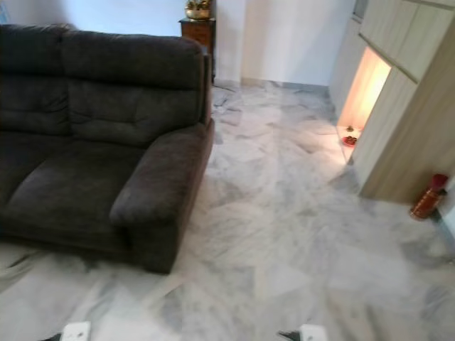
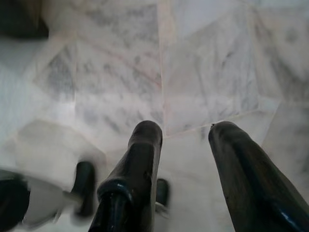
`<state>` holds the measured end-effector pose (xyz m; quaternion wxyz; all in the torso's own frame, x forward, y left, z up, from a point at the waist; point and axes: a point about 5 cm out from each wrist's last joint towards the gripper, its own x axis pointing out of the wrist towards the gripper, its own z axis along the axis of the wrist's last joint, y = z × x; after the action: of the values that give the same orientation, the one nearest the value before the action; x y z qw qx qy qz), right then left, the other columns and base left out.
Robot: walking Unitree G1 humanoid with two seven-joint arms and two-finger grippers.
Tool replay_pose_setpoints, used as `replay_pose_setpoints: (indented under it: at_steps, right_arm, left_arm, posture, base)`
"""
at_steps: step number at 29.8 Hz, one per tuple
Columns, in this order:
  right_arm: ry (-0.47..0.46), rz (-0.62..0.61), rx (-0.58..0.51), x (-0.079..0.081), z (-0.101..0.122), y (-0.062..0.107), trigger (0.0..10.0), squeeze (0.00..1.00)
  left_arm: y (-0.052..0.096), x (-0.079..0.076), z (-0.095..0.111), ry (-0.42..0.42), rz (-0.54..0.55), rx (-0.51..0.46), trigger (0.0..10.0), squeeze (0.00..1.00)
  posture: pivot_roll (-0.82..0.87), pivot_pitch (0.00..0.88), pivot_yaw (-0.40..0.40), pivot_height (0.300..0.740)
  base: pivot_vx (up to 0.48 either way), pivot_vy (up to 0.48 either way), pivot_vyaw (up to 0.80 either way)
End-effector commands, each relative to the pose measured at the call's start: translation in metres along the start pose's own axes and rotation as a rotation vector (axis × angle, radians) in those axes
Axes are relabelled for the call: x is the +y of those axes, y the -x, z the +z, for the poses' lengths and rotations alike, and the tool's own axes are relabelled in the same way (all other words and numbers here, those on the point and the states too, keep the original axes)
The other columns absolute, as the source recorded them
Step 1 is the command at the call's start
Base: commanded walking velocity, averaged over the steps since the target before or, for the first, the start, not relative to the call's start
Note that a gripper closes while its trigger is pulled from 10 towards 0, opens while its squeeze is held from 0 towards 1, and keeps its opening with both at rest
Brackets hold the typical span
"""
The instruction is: Move the pillow to the sofa from floor
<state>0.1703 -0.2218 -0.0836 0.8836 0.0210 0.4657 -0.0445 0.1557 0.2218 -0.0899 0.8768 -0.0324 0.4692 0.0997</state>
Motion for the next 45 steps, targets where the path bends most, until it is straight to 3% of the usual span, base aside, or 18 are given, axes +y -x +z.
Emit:
replay_pose_setpoints:
  at_steps: [1, 3, 5, 17, 24, 28, 34, 40, 45]
  right_arm:
    - [-0.159, 0.07, -0.014, 0.059, 0.015, -0.008, 10.0, 0.0]
    - [-0.16, 0.064, -0.013, 0.053, 0.013, -0.008, 10.0, 0.0]
    - [-0.167, 0.044, -0.01, 0.035, 0.005, -0.005, 10.0, 0.0]
    - [-0.154, 0.054, -0.02, 0.031, 0.007, -0.005, 10.0, 0.0]
    - [-0.195, 0.035, -0.014, 0.021, 0.006, -0.004, 10.0, 0.0]
    - [-0.203, 0.043, -0.017, 0.021, 0.007, -0.004, 10.0, 0.0]
    - [-0.228, 0.062, -0.058, 0.034, 0.031, -0.009, 10.0, 0.0]
    - [-0.249, 0.091, -0.042, 0.049, 0.015, -0.007, 10.0, 0.0]
    - [-0.245, 0.09, -0.038, 0.048, 0.015, -0.007, 10.0, 0.0]
  left_arm:
    - [-0.004, -0.001, 0.015, -0.121, 0.003, 0.038, 10.0, 0.0]
    - [-0.004, -0.001, 0.015, -0.122, 0.004, 0.038, 10.0, 0.0]
    - [-0.004, 0.0, 0.015, -0.122, 0.005, 0.038, 10.0, 0.0]
    - [-0.004, 0.001, 0.018, -0.121, 0.01, 0.032, 10.0, 0.0]
    - [-0.004, 0.002, 0.02, -0.124, 0.014, 0.028, 10.0, 0.0]
    - [-0.004, 0.002, 0.02, -0.124, 0.016, 0.027, 10.0, 0.0]
    - [-0.005, 0.005, 0.025, -0.145, 0.02, 0.019, 10.0, 0.0]
    - [-0.005, 0.009, 0.03, -0.169, 0.021, -0.002, 10.0, 0.0]
    - [-0.005, 0.01, 0.032, -0.167, 0.027, -0.006, 10.0, 0.0]
  posture:
    - [0.02, 0.107, 0.085, 0.74]
    - [0.02, 0.106, 0.085, 0.74]
    - [0.02, 0.108, 0.086, 0.74]
    - [0.03, 0.12, 0.09, 0.74]
    - [0.03, 0.12, 0.09, 0.74]
    - [0.03, 0.121, 0.089, 0.74]
    - [0.04, 0.117, 0.112, 0.74]
    - [0.07, 0.111, 0.103, 0.74]
    - [0.09, 0.117, 0.086, 0.74]
  base:
    - [0.0, 0.345, 0.0]
    - [0.0, 0.347, 0.0]
    - [0.0, 0.351, 0.0]
    - [0.0, 0.373, 0.11]
    - [0.0, 0.384, 0.24]
    - [0.0, 0.384, 0.0]
    - [0.0, 0.384, 0.0]
    - [0.0, 0.382, 0.0]
    - [0.0, 0.384, 0.0]
